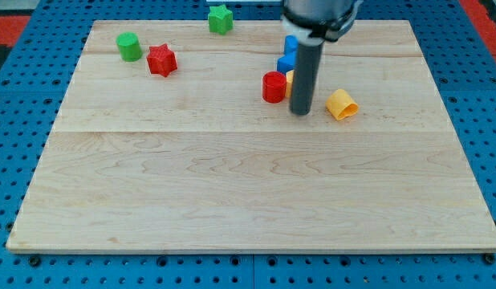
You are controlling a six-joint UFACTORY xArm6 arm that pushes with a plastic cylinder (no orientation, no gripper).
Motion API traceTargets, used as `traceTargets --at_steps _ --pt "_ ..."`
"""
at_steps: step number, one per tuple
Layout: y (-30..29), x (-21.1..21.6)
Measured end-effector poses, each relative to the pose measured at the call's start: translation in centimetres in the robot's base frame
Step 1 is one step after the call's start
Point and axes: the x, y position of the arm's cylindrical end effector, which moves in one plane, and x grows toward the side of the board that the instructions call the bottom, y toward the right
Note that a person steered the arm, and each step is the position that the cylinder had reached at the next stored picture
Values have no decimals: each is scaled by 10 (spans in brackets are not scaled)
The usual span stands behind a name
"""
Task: Place your arm to the left side of red star
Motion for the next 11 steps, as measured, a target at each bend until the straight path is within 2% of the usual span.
traceTargets --at_steps 1,3,6,9,10,11 --pt "-80 8" --pt "-257 -22" --pt "-258 -32" --pt "-327 -50" --pt "-263 -63" --pt "-272 -86"
